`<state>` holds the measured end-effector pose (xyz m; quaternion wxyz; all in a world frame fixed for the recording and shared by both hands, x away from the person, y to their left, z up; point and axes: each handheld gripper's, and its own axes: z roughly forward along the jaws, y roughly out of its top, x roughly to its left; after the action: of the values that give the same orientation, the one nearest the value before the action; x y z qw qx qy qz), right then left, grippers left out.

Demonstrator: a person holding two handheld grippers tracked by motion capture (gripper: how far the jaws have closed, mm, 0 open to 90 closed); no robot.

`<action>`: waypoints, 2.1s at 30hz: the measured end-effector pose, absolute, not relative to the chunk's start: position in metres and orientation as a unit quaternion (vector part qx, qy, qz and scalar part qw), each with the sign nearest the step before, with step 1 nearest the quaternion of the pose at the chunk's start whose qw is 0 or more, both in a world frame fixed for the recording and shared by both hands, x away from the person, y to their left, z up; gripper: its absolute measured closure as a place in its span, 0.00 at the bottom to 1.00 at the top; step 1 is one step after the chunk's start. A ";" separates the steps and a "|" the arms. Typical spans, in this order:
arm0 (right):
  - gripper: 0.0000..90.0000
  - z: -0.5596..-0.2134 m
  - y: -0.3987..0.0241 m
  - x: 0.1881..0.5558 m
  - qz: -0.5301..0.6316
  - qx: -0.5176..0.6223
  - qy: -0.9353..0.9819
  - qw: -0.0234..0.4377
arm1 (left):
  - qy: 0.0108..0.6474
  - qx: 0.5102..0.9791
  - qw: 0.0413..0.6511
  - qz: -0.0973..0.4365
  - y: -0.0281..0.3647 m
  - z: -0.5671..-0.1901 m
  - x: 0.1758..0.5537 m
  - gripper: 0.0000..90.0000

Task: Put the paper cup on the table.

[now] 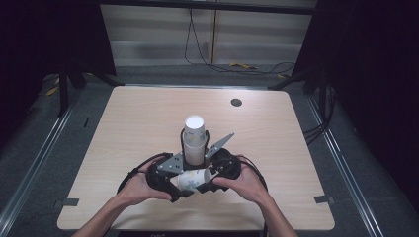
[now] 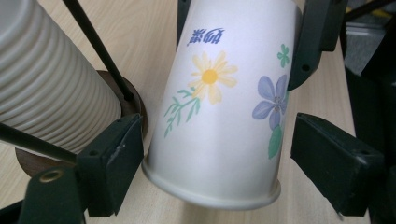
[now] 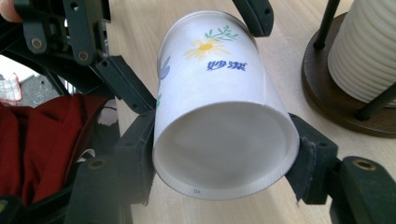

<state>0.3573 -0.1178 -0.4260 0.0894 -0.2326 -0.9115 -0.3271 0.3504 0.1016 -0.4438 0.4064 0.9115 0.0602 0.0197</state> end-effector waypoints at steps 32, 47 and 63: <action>0.39 -0.428 -0.144 0.355 -0.378 -0.274 -0.882 0.065 | 0.186 0.843 0.504 0.017 0.145 -0.446 0.360 0.18; 0.39 -0.431 -0.160 0.356 -0.424 -0.288 -0.856 0.063 | 0.188 0.832 0.522 0.005 0.144 -0.449 0.356 0.18; 0.40 -0.424 -0.167 0.353 -0.491 -0.270 -0.826 0.058 | 0.177 0.806 0.564 0.019 0.144 -0.438 0.352 0.17</action>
<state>0.3530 -0.1670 -0.4241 0.0580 -0.2700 -0.8260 -0.4914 0.3516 0.1444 -0.4378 0.5643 0.8061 0.1772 0.0191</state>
